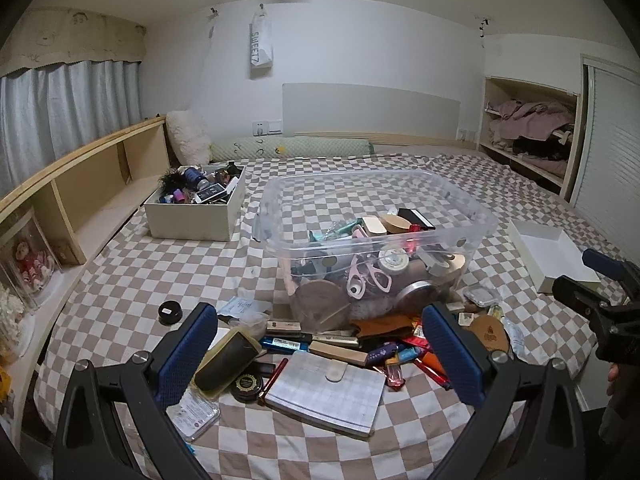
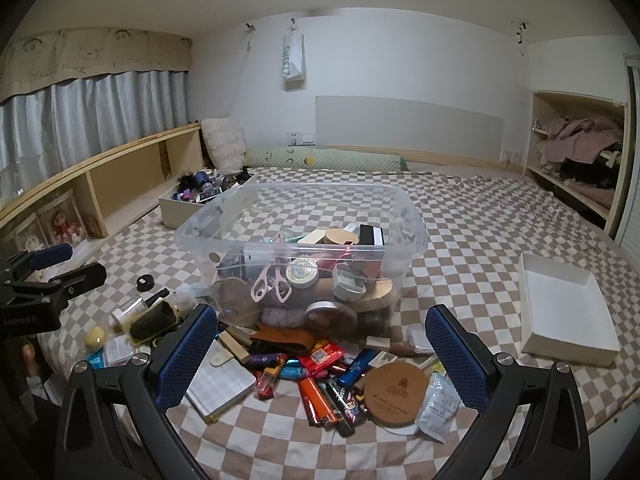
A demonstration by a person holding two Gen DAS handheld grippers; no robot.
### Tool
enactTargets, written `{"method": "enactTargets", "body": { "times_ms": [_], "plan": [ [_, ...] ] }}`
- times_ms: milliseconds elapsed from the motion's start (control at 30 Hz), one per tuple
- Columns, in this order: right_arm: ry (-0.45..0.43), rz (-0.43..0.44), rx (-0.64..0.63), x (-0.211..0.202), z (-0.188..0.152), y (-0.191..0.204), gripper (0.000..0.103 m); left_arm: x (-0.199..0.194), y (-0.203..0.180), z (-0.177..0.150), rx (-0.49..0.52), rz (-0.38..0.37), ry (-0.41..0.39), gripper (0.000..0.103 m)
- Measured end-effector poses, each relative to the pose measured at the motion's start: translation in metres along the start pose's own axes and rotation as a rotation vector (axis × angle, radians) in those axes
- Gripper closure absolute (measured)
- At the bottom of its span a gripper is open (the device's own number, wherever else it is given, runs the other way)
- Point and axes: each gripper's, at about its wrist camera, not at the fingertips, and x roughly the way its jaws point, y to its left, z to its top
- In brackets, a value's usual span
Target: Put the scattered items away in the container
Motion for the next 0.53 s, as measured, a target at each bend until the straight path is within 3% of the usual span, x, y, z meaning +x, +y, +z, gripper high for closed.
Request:
{"method": "enactTargets", "body": {
  "times_ms": [533],
  "plan": [
    [0.017,-0.001,-0.01,0.0016,-0.0002,-0.0009,0.0,-0.0009,-0.0085,-0.0023,0.034,-0.014,0.001,0.0]
  ]
}}
